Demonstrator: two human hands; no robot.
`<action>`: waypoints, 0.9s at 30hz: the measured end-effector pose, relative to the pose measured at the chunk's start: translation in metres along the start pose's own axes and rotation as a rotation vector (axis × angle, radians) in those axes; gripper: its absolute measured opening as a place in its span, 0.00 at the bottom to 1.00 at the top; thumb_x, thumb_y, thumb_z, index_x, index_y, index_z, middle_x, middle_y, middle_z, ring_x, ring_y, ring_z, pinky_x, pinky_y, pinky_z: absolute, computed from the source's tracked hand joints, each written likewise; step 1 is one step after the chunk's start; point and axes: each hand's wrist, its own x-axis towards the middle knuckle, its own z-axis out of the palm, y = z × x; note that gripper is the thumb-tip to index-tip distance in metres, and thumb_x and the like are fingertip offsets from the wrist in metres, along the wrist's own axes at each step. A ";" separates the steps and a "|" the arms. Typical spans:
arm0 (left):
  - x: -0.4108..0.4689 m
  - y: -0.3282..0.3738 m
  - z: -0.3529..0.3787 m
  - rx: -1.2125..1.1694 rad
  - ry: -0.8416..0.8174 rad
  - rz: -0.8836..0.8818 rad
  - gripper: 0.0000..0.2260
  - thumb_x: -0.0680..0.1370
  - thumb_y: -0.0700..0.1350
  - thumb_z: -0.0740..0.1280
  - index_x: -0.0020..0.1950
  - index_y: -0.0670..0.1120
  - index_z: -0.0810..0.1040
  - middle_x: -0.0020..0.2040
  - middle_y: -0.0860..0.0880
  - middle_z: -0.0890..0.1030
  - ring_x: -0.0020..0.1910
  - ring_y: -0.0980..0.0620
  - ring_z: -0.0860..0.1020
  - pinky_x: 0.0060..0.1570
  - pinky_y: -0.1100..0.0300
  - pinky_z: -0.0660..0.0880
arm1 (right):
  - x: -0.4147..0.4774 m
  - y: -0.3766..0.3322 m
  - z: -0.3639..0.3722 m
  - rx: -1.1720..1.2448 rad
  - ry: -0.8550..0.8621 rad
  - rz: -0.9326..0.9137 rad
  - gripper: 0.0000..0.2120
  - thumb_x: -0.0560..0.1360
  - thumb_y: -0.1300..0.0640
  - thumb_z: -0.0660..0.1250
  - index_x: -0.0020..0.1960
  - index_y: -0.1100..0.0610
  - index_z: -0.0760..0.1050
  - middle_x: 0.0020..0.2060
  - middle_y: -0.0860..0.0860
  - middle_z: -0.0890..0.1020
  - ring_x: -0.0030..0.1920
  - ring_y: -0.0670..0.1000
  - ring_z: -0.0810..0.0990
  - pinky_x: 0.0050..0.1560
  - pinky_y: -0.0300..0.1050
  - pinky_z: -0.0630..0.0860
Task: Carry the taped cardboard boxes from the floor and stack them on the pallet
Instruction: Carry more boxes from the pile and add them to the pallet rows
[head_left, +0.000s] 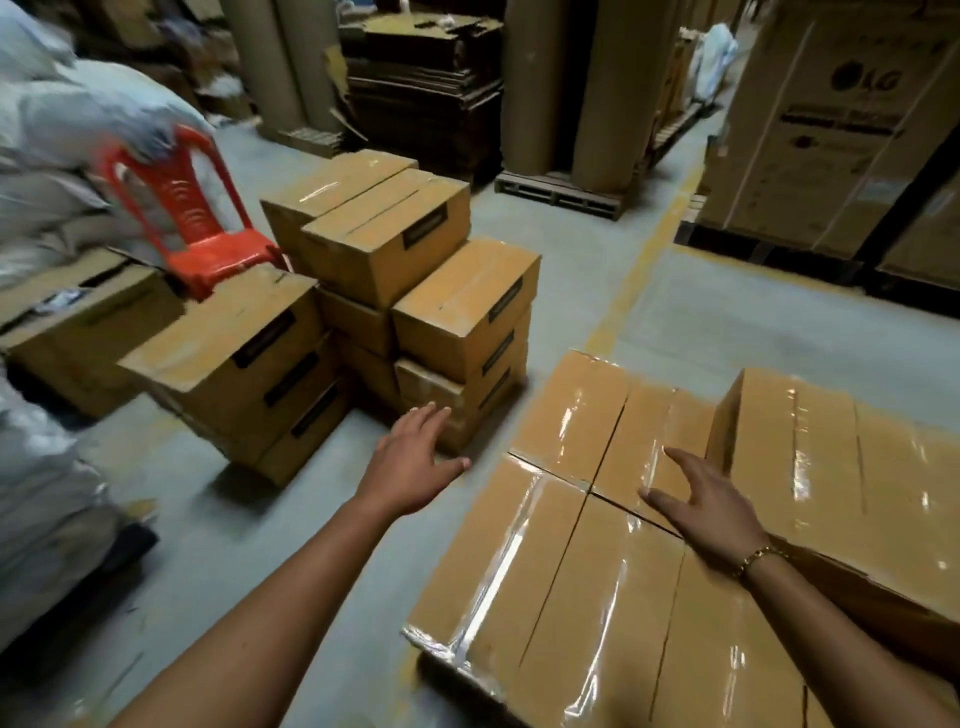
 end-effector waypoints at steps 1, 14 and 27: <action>0.001 -0.023 -0.012 0.005 -0.002 -0.013 0.35 0.80 0.61 0.66 0.82 0.53 0.58 0.83 0.53 0.55 0.82 0.50 0.52 0.76 0.46 0.56 | 0.009 -0.023 0.013 0.012 -0.008 -0.017 0.36 0.76 0.37 0.67 0.79 0.47 0.60 0.78 0.50 0.65 0.75 0.56 0.67 0.71 0.57 0.67; 0.043 -0.278 -0.185 0.021 0.072 -0.174 0.34 0.80 0.61 0.66 0.82 0.53 0.59 0.82 0.50 0.60 0.81 0.48 0.56 0.76 0.45 0.57 | 0.101 -0.296 0.154 0.123 -0.151 -0.121 0.34 0.76 0.38 0.68 0.78 0.47 0.63 0.77 0.49 0.67 0.76 0.53 0.66 0.73 0.56 0.65; 0.210 -0.366 -0.202 -0.053 0.001 -0.158 0.34 0.80 0.60 0.67 0.82 0.53 0.59 0.81 0.50 0.61 0.80 0.48 0.58 0.77 0.43 0.60 | 0.261 -0.394 0.197 0.160 -0.169 -0.074 0.34 0.77 0.39 0.67 0.79 0.49 0.62 0.77 0.51 0.66 0.75 0.55 0.67 0.72 0.55 0.68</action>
